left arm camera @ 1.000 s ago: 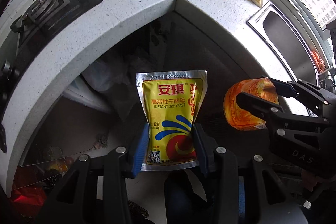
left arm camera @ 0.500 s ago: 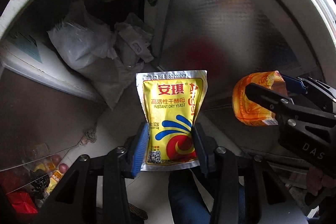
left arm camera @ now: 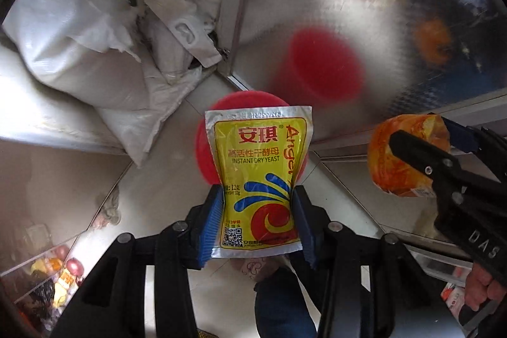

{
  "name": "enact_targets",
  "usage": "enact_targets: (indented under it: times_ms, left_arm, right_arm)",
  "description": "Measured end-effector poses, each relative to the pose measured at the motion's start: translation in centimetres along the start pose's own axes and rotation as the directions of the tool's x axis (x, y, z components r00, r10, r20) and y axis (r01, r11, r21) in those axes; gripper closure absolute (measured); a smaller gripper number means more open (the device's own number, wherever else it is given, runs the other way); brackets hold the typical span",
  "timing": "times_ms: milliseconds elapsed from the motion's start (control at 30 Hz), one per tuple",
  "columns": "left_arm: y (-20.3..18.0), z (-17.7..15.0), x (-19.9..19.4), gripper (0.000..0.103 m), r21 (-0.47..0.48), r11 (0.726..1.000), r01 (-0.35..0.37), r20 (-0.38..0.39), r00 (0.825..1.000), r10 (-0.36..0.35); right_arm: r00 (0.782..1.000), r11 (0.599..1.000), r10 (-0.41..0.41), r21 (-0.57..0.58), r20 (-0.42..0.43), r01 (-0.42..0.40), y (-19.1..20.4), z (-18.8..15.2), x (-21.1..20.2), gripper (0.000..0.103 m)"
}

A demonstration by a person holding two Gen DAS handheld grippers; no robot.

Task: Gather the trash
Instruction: 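Open the left tool dropping the yeast packet while the right tool releases the cup into the bin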

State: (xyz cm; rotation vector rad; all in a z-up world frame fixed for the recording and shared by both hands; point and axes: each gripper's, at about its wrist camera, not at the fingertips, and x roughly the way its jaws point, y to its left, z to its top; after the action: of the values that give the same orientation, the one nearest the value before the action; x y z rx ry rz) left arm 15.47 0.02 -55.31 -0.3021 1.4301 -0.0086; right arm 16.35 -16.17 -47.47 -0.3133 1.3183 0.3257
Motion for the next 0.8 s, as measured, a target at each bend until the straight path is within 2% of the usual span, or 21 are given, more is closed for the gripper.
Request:
enact_targets:
  times_ms: [167,300,333,500,567,667,800]
  left_arm:
    - [0.2,0.4,4.1,0.060,0.046,0.999,0.001,-0.021,1.000,0.000]
    - [0.1,0.5,5.2,0.058,0.054,0.998,0.014,-0.025,1.000,-0.013]
    - [0.1,0.6,5.2,0.056,0.056,0.998,0.008,-0.021,1.000,-0.007]
    - [-0.1,1.0,4.4,0.031,0.084,0.996,-0.028,-0.011,1.000,0.029]
    - [-0.1,1.2,4.2,0.031,0.097,0.994,-0.042,-0.010,0.999,0.043]
    - [0.1,1.5,3.9,0.031,0.107,0.994,-0.020,-0.014,1.000,0.022]
    - [0.3,1.5,3.4,0.031,0.120,0.993,-0.024,-0.011,1.000,0.026]
  right_arm:
    - [1.000,0.998,-0.007,0.063,-0.025,0.009,-1.0,-1.3,3.0,0.053]
    - [0.999,0.996,0.007,0.092,-0.046,-0.003,-1.3,-1.5,3.7,0.053]
    - [0.999,0.996,0.006,0.093,-0.045,-0.002,-1.3,-1.5,3.7,0.053]
    - [0.998,0.995,0.013,0.099,-0.053,-0.007,-1.3,-1.5,3.8,0.053]
    - [0.999,0.995,0.014,0.097,-0.050,-0.010,-1.2,-1.4,4.0,0.053]
    - [0.999,0.996,0.016,0.092,-0.045,-0.012,-1.0,-1.2,4.0,0.053]
    - [0.998,0.995,0.025,0.096,-0.054,-0.020,-1.0,-1.2,4.0,0.053]
